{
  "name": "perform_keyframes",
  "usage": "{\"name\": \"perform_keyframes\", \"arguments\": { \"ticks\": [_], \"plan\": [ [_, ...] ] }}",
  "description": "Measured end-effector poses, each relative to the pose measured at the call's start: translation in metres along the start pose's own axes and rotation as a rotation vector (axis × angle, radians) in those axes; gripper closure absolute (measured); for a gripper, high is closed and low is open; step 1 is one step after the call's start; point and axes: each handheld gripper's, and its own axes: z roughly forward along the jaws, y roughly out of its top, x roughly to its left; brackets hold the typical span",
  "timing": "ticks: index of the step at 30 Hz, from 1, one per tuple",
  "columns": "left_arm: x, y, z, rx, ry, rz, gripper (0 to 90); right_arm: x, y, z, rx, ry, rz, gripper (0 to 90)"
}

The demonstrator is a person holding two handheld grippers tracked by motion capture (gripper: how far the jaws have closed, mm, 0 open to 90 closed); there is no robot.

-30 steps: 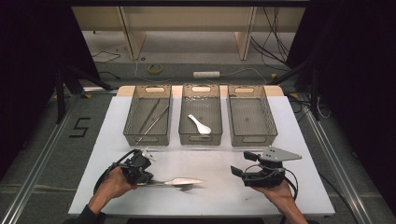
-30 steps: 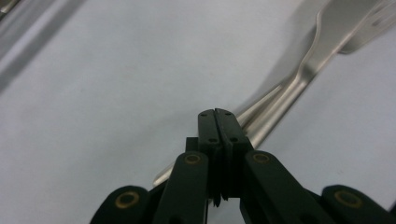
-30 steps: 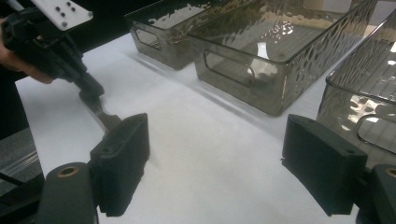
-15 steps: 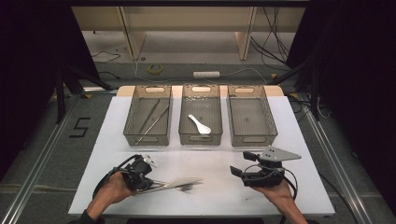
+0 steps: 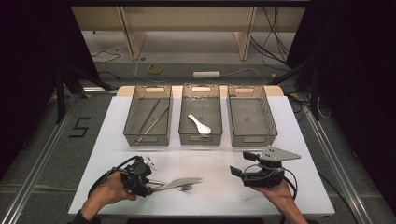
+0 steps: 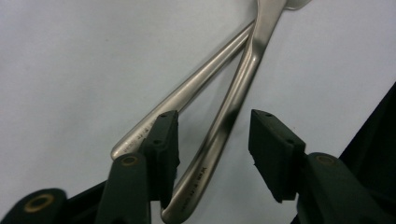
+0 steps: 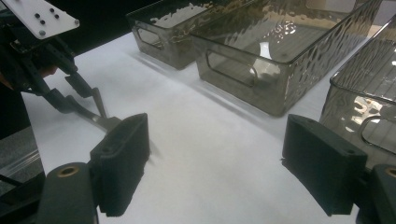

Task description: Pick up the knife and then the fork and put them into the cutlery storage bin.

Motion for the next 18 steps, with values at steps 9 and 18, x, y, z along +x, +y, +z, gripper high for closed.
{"name": "perform_keyframes", "arguments": {
  "ticks": [9,18],
  "plan": [
    [-0.0007,0.0014,0.0077,0.05,-0.003,0.028,57.4,-0.0003,-0.0001,-0.0001,0.001,0.003,0.001,24.0],
    [-0.0045,0.0027,0.0088,0.075,0.031,0.061,65.4,-0.0004,-0.0002,0.0004,0.0,0.004,0.003,24.1]
  ]
}}
